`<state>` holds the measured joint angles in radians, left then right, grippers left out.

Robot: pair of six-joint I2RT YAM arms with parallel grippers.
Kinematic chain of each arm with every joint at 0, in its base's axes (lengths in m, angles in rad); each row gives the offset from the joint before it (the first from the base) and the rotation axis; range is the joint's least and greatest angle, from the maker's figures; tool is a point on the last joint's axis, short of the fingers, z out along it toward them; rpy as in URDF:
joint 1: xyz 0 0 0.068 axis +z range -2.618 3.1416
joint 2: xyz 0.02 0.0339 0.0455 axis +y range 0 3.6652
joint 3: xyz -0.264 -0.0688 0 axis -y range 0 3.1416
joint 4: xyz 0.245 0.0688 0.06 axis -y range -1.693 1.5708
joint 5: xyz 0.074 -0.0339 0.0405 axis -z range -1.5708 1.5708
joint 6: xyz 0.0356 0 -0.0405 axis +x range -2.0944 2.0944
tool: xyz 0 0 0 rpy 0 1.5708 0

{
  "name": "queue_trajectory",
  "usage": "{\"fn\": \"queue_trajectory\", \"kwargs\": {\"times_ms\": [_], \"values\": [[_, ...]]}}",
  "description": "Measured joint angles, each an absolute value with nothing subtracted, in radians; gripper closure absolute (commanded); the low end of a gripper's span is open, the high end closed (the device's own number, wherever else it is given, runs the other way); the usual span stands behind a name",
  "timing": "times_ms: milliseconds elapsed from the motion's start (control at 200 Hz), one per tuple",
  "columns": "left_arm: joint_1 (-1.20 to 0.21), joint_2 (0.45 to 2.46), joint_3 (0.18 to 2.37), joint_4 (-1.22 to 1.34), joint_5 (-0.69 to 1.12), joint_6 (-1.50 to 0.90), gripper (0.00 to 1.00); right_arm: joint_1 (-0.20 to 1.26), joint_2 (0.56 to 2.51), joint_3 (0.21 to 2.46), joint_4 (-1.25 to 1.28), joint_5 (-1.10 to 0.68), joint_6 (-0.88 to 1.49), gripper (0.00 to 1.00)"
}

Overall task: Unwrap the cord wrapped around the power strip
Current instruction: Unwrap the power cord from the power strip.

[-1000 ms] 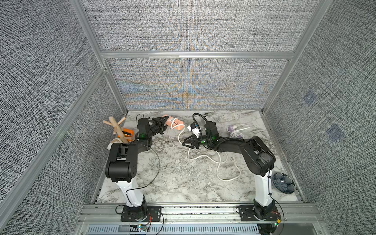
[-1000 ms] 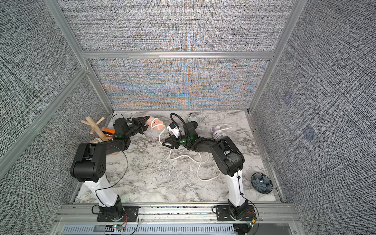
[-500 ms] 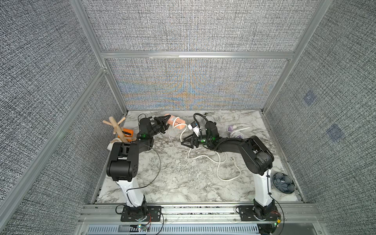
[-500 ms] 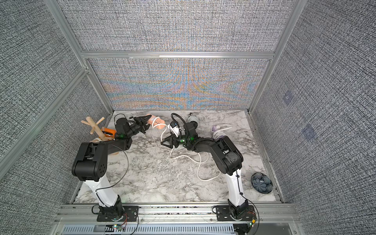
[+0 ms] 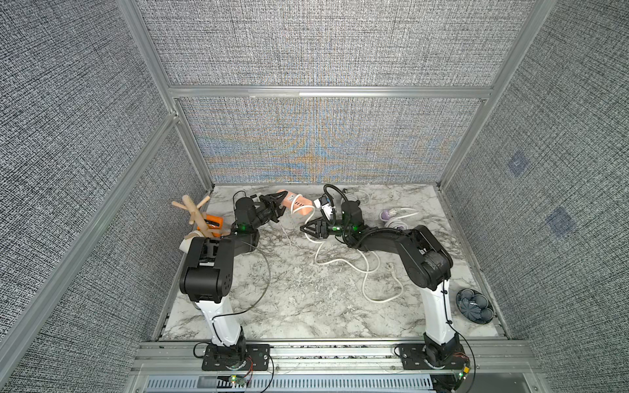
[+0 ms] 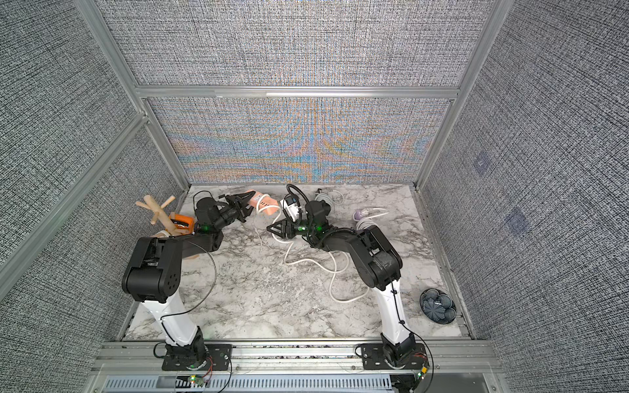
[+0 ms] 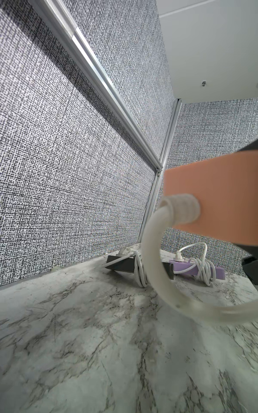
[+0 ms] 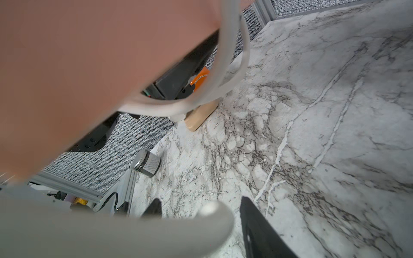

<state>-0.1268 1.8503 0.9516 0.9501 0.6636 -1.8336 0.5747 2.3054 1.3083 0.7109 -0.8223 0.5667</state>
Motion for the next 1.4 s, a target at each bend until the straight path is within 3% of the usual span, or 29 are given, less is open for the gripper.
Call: {"fn": "queue_trajectory", "kwargs": {"times_ms": [90, 165, 205, 435, 926, 1111, 1401], "values": [[-0.130, 1.856, 0.952, 0.973, 0.664, -1.848, 0.99, 0.577, 2.323, 1.314, 0.729, -0.820, 0.590, 0.64], [-0.131, 1.857, 0.944, 0.987, 0.664, -1.858, 0.99, 0.576, 2.328, 1.315, 0.733, -0.819, 0.599, 0.91], [-0.131, 1.857, 0.937, 0.994, 0.664, -1.859, 0.99, 0.573, 2.328, 1.315, 0.734, -0.820, 0.605, 1.00], [-0.132, 1.874, 0.923, 0.977, 0.659, -1.823, 0.99, 0.509, 2.220, 1.246, 0.692, -0.801, 0.582, 1.00], [-0.136, 1.951, 1.082, 0.831, 0.628, -1.723, 0.99, 0.542, 1.943, 1.063, 0.331, -0.688, 0.136, 1.00], [-0.136, 1.977, 1.099, 0.818, 0.628, -1.719, 0.99, 0.542, 1.958, 1.073, 0.240, -0.614, 0.075, 1.00], [-0.136, 1.937, 1.064, 0.805, 0.710, -1.640, 0.99, 0.390, 1.970, 1.178, 0.146, -0.545, 0.133, 1.00]]}}
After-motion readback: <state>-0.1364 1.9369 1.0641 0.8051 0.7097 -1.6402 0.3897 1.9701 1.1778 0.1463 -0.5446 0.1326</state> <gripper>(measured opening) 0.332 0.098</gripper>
